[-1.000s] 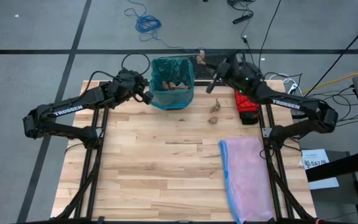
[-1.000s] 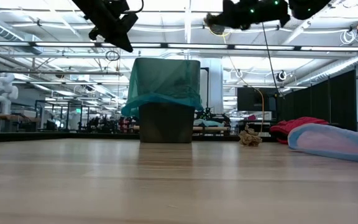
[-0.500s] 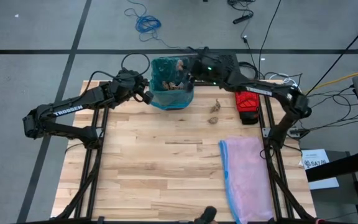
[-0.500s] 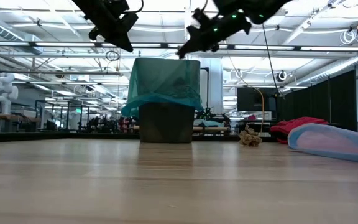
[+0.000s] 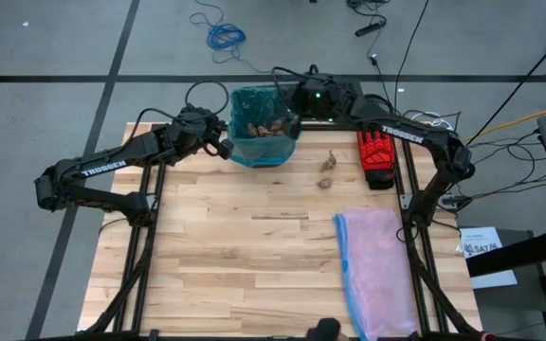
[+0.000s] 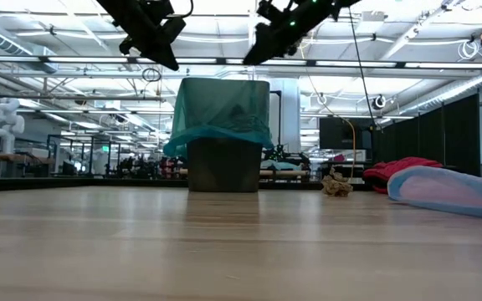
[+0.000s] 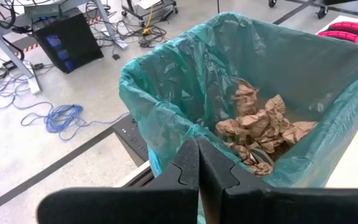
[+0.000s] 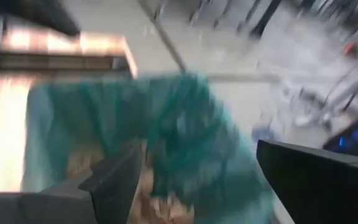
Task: Place trash/remove bag and relplace
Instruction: Put the brown paper into the black trash bin
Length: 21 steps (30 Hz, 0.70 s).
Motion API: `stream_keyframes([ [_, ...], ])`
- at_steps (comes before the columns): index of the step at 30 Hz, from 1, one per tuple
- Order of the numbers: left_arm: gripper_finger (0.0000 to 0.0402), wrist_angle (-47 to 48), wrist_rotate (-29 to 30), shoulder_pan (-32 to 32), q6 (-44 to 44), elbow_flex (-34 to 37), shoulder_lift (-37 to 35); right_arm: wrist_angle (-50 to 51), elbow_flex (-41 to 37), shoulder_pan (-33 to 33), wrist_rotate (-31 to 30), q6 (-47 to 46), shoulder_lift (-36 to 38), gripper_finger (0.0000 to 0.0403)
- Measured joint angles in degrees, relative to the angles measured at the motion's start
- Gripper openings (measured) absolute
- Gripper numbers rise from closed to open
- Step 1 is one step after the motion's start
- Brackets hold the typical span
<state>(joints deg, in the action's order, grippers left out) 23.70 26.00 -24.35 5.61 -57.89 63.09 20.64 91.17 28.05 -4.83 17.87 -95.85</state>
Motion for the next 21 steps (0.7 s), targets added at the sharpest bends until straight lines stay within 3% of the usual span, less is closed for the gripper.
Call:
stream_keyframes([
  [6, 0.0, 0.03, -0.02, -0.01, -0.23, 0.0, 0.0, 25.96, 5.06, -0.02, 0.72, 3.71, 1.71, 0.0294],
  [12, 0.0, 0.05, -0.04, -0.01, -0.4, 0.0, 0.0, 42.35, 5.14, 0.33, 5.78, 4.19, 2.6, 0.0289],
  [21, 0.0, 1.7, -0.26, 0.0, -0.37, 0.0, -0.02, 44.09, -6.47, 1.04, 8.19, 1.15, 2.57, 0.0288],
])
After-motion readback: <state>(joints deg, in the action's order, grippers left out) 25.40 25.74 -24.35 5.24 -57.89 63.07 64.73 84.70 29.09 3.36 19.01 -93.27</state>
